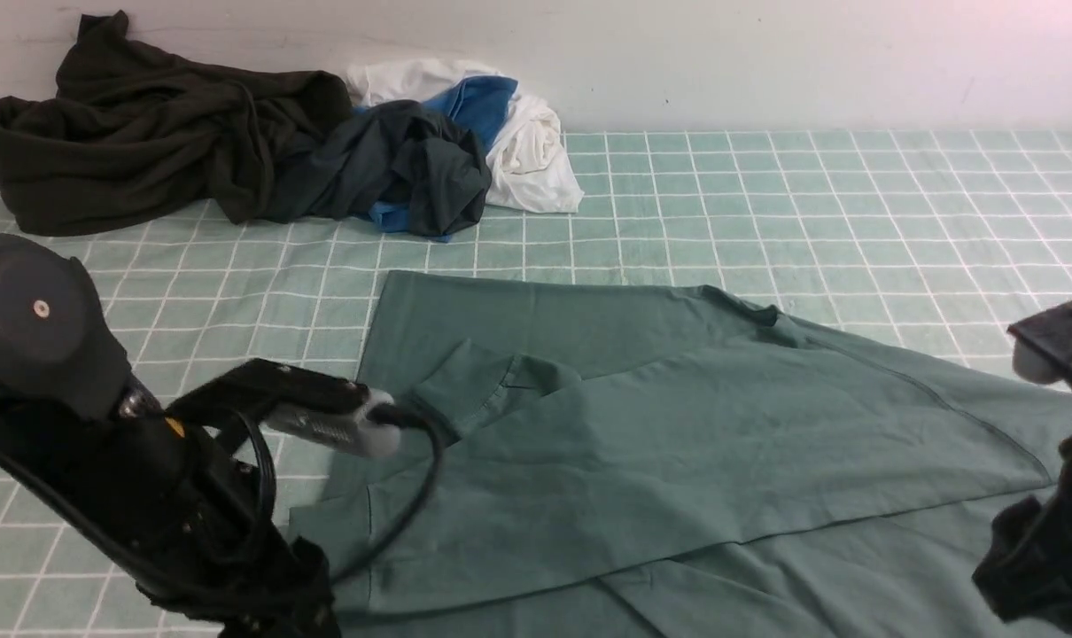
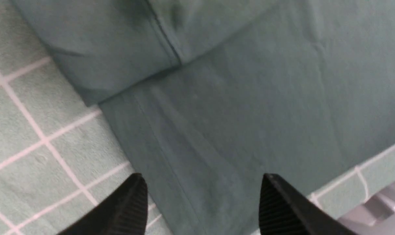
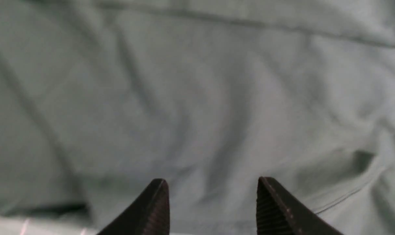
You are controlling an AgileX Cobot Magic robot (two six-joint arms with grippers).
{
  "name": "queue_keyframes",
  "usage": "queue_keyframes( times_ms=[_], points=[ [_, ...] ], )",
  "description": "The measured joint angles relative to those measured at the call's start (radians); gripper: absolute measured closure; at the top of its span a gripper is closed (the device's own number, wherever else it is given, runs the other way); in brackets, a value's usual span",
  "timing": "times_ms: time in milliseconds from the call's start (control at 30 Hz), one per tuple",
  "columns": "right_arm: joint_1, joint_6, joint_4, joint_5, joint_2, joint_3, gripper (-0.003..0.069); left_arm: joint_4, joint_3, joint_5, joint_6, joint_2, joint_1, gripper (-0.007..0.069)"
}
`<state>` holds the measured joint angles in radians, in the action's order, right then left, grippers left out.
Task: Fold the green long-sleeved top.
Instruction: Use the left arm to drag and drop the cuff onto the cuff closest to the left arm, then use both arms simultaneously to clamp the lower edge of the clothing fabric
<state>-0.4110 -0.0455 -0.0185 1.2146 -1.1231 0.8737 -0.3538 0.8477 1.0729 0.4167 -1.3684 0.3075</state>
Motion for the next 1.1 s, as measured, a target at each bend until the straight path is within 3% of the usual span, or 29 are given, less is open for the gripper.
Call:
queue_keyframes(
  times_ms=[133,300,533,867,1100],
  points=[
    [-0.111,0.062,0.081,0.018,0.099,0.000,0.0312,0.194,-0.067,0.006,0.010,0.050,0.281,0.0209],
    [-0.155,0.086,0.118,0.031,0.180,0.000,0.0312,0.271,-0.215,-0.103,0.026,0.040,0.459,0.0216],
    [-0.156,0.094,0.120,0.033,0.187,0.000,0.0312,0.293,-0.327,-0.318,0.028,-0.021,0.496,0.0216],
    [-0.156,0.100,0.119,0.033,0.187,0.000,0.0312,0.318,-0.324,-0.289,0.120,-0.060,0.571,0.0216],
    [-0.156,0.100,0.119,0.033,0.187,0.000,0.0312,0.366,-0.324,-0.303,0.084,-0.065,0.621,0.0218]
  ],
)
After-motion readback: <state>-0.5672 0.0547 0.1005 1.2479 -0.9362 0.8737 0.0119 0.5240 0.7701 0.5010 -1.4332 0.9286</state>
